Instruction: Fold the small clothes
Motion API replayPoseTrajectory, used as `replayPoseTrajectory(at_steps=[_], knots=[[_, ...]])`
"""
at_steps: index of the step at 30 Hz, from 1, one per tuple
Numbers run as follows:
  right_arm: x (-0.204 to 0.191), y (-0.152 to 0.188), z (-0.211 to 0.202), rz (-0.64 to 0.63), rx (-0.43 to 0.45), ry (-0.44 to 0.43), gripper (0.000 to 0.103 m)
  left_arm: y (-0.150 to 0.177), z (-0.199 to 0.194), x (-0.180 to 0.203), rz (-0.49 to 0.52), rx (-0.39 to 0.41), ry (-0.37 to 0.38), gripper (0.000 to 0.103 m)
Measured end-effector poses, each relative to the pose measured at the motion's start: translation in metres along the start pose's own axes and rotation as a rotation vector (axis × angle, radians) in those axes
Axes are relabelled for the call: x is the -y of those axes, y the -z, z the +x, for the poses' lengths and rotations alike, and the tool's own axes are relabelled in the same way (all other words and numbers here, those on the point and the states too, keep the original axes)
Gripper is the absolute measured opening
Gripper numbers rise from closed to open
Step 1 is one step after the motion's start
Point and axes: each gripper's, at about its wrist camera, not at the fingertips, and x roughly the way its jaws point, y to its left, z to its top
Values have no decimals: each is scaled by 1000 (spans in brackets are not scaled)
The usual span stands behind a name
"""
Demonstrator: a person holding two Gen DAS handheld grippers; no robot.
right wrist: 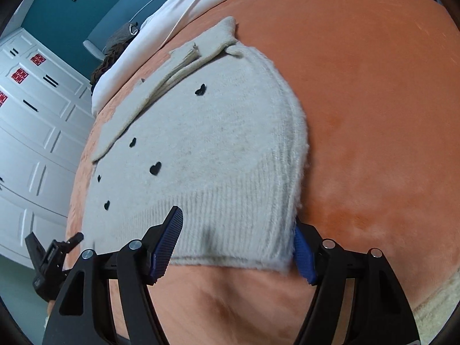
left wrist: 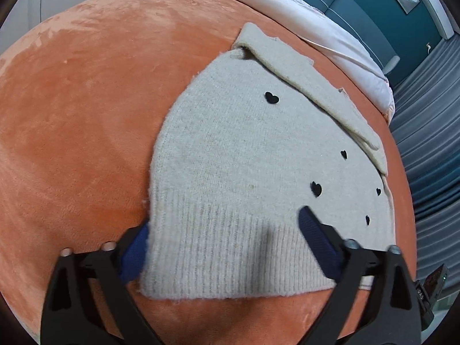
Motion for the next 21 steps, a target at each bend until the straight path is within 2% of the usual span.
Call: replayPoseTrajectory(at_steps=[2, 3, 4, 5, 6, 7, 13, 17, 21], knots=[[-3, -5, 0, 16, 5, -25, 65, -4, 2, -1, -3, -22, -21, 41], [-6, -8, 0, 14, 11, -22, 57, -5, 3, -3, -12, -35, -20, 30], [-9, -10, -1, 6, 14, -14, 42, -8, 3, -5, -26, -53, -9, 13], [-13, -12, -2, -7, 17, 2, 32, -9, 1, -8, -34, -58, 0, 10], [-15, -13, -3, -14, 17, 9, 15, -11, -2, -9, -41, -60, 14, 10], [-16, -15, -5, -18, 18, 9, 11, -12, -6, -9, -37, -61, 20, 9], [-15, -15, -43, -62, 76, 13, 8, -7, -45, -5, -11, -31, 62, 7], [-5, -3, -70, -88, 69, 9, 7, 9, -69, 0, 46, -43, 90, 7], [8, 17, -97, -126, 32, 18, 7, 33, -91, -2, 96, -80, 76, 7]])
